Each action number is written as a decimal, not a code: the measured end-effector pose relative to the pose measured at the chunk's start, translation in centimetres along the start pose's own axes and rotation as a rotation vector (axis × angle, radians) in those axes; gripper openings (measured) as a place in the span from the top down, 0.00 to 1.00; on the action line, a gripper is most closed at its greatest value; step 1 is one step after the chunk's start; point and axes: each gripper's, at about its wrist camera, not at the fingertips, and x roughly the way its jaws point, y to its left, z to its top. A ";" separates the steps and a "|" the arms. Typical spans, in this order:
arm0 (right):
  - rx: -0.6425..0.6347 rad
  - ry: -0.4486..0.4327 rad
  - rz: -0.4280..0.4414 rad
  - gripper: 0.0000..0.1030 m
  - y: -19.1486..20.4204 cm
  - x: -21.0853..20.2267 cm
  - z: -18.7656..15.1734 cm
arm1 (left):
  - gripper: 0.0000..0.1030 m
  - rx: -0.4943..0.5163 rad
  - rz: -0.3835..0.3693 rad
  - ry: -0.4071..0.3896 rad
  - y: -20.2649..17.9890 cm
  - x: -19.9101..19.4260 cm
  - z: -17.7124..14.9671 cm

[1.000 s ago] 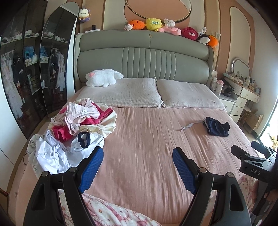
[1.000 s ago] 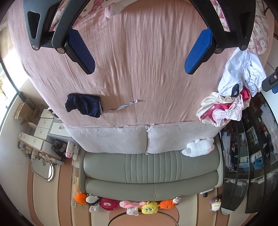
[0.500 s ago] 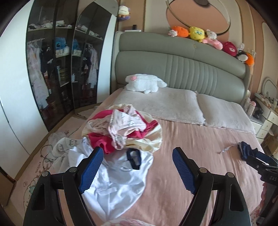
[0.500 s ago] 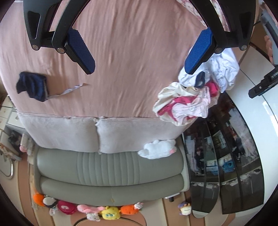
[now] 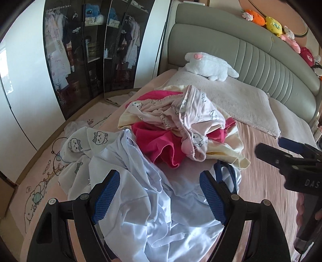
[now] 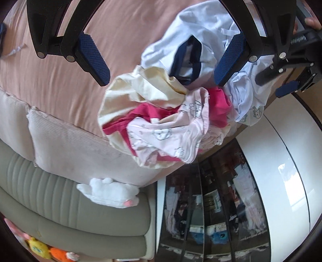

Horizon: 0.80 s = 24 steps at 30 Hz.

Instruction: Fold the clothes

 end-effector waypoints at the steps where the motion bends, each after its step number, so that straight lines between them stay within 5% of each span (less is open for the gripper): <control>1: -0.034 0.008 0.011 0.00 1.1 1.7 0.5 | 0.21 -0.004 0.003 0.010 0.4 0.9 0.0; 5: -0.108 0.068 0.053 0.07 4.0 7.8 1.8 | 0.26 -0.003 0.037 -0.003 1.6 3.0 0.1; 7: -0.130 0.096 0.057 0.26 4.9 10.3 2.0 | 0.26 0.009 0.049 -0.009 2.0 3.9 0.4; 9: -0.159 0.126 0.045 0.62 5.6 12.4 2.0 | 0.26 0.010 0.046 -0.006 2.4 4.7 0.7; 12: -0.150 0.143 0.040 0.90 5.6 13.6 1.7 | 0.26 -0.014 0.017 0.004 2.9 5.1 0.7; 19: -0.050 0.061 0.076 0.93 3.0 8.1 1.6 | 0.26 0.015 -0.047 -0.006 1.3 3.8 0.3; 24: 0.018 -0.129 -0.067 0.94 -0.5 -1.0 1.4 | 0.26 0.045 -0.098 -0.030 -0.7 1.0 0.4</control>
